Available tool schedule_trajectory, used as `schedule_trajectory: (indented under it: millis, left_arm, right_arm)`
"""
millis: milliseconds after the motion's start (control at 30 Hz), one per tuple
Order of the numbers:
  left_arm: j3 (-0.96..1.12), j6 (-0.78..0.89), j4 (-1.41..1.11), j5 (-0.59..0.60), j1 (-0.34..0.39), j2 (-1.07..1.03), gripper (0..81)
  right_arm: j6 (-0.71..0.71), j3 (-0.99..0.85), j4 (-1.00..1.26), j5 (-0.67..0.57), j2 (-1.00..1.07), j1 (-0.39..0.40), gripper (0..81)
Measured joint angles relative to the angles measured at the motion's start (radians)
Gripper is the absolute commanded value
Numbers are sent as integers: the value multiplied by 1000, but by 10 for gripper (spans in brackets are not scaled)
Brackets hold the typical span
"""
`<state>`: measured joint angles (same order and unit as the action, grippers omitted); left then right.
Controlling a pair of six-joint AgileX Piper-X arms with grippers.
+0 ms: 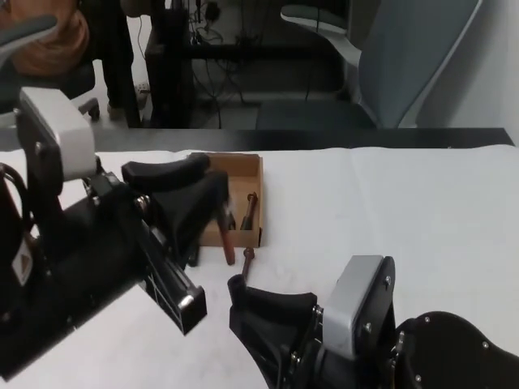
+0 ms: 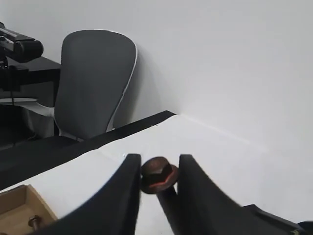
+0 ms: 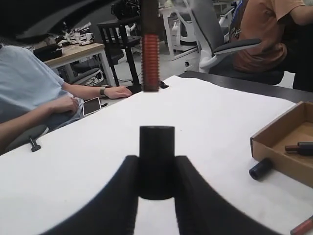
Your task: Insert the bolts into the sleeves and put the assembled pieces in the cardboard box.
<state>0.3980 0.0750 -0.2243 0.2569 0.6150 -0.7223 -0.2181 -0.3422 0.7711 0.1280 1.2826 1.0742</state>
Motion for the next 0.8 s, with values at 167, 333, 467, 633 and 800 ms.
schedule_trajectory:
  millis: [167, 333, 467, 633, 800]
  left_arm:
    - [0, -8, 3, 0, 13, 0, 18]
    - [0, -17, 14, -10, 13, 0, 18]
    - [0, -35, 14, -30, 13, 0, 18]
    - [0, -38, 14, -33, 13, 0, 18]
    - [0, -31, 14, -38, 13, 0, 18]
  right_arm:
    - [0, 0, 18, 0, 0, 0, 6]
    - [0, 0, 34, 0, 0, 0, 6]
    - [0, 0, 36, 0, 0, 0, 6]
    - [0, 0, 39, 0, 0, 0, 6]
    - [12, 0, 74, 0, 0, 0, 6]
